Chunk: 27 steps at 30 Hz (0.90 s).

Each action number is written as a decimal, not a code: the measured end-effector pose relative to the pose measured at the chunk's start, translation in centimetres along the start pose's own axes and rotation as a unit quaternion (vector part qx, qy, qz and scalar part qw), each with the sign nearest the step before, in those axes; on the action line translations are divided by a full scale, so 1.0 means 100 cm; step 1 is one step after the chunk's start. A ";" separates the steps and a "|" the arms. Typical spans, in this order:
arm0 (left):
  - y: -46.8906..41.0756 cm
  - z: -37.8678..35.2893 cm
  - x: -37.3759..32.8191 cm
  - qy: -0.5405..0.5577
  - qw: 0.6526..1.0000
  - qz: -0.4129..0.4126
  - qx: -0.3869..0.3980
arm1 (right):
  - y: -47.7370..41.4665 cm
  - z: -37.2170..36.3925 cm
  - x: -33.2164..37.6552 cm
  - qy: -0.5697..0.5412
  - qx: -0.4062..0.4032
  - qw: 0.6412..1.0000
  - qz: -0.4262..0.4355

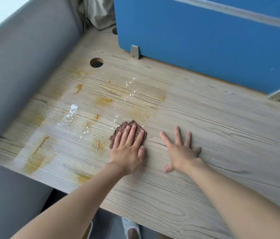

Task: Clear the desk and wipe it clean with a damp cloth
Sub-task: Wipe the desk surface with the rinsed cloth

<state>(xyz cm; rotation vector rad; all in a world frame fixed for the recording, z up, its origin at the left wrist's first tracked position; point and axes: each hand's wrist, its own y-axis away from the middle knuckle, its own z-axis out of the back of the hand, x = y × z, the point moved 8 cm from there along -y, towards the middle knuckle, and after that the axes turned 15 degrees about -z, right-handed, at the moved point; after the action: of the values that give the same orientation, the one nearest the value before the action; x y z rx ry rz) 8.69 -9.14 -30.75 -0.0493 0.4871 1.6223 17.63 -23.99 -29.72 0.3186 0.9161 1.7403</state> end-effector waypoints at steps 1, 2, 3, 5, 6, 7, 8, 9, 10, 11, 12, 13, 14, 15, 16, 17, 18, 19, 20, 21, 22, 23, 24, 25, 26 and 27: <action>0.000 -0.001 -0.004 -0.007 1.000 -0.003 0.003 | 0.001 0.000 0.000 0.004 -0.001 1.000 0.000; 0.003 -0.004 -0.008 -0.015 1.000 -0.012 0.008 | 0.001 -0.001 0.000 0.005 -0.001 1.000 0.000; 0.008 -0.006 -0.011 -0.024 0.999 -0.026 0.015 | 0.000 -0.001 0.000 0.002 -0.001 1.000 0.000; 0.014 -0.009 -0.011 -0.032 0.998 -0.046 0.023 | 0.000 0.000 0.000 0.002 -0.001 1.000 -0.001; 0.013 -0.008 -0.008 -0.030 0.998 -0.050 0.024 | 0.000 0.001 0.001 0.004 0.000 1.000 -0.002; 0.008 -0.005 -0.004 -0.026 0.998 -0.053 0.020 | -0.001 0.001 0.001 0.006 0.000 1.000 -0.004; 0.002 -0.001 0.000 -0.020 0.999 -0.047 0.014 | -0.002 0.001 0.001 0.007 0.001 1.000 -0.005; -0.004 0.002 0.003 -0.016 0.999 -0.034 0.009 | -0.002 0.001 0.001 0.008 0.000 1.000 -0.005; -0.009 0.003 0.005 -0.013 1.000 -0.020 0.008 | -0.002 0.001 0.001 0.007 -0.001 1.000 -0.007; -0.012 0.003 0.003 -0.014 1.000 -0.013 0.010 | -0.002 0.001 0.000 0.006 -0.002 1.000 -0.009; -0.011 0.001 -0.002 -0.017 1.000 -0.012 0.014 | -0.002 0.000 0.000 0.006 -0.001 1.000 -0.009; -0.008 -0.002 -0.008 -0.022 0.999 -0.020 0.018 | -0.002 -0.001 0.001 0.006 -0.002 1.000 -0.008; -0.005 -0.004 -0.013 -0.030 0.999 -0.036 0.022 | -0.003 -0.001 0.001 0.009 -0.005 1.000 -0.007; -0.001 -0.006 -0.017 -0.033 0.998 -0.051 0.027 | -0.003 0.000 0.001 0.014 -0.008 1.000 -0.005; 0.002 -0.008 -0.016 -0.030 0.997 -0.060 0.033 | -0.003 0.002 0.001 0.020 -0.009 1.000 -0.002; 0.002 -0.007 -0.013 -0.024 0.997 -0.062 0.035 | -0.004 0.006 0.000 0.024 -0.011 1.000 0.003; -0.003 -0.003 -0.009 -0.018 0.998 -0.059 0.031 | -0.007 0.011 -0.001 0.026 -0.018 0.999 0.010; -0.009 0.001 -0.006 -0.015 0.998 -0.050 0.026 | -0.011 0.017 -0.003 0.020 -0.025 0.999 0.014; -0.014 0.005 -0.002 -0.012 0.999 -0.034 0.024 | -0.015 0.023 -0.006 0.007 -0.027 1.000 0.010; -0.019 0.006 -0.001 -0.009 1.000 -0.019 0.024 | -0.020 0.026 -0.010 -0.009 -0.025 1.000 -0.003; -0.022 0.006 -0.003 -0.006 1.000 -0.008 0.021 | -0.023 0.028 -0.013 -0.021 -0.020 0.999 -0.017; -0.022 0.004 -0.008 -0.009 1.000 -0.004 0.022 | -0.025 0.028 -0.013 -0.026 -0.016 0.999 -0.025; -0.019 0.001 -0.013 -0.017 0.999 -0.012 0.025 | -0.027 0.026 -0.011 -0.028 -0.012 0.999 -0.028; -0.015 -0.001 -0.017 -0.027 0.999 -0.028 0.030 | -0.028 0.025 -0.010 -0.029 -0.009 0.999 -0.030; -0.012 -0.003 -0.019 -0.032 0.998 -0.044 0.036 | -0.028 0.024 -0.010 -0.029 -0.006 0.999 -0.031; -0.010 -0.004 -0.018 -0.033 0.997 -0.052 0.041 | -0.028 0.024 -0.010 -0.028 -0.004 0.999 -0.032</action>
<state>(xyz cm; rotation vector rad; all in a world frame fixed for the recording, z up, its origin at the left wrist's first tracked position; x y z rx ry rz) 9.81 -10.93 -30.86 0.0398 0.4921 1.4958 21.34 -23.56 -29.90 0.3270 0.8703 1.6681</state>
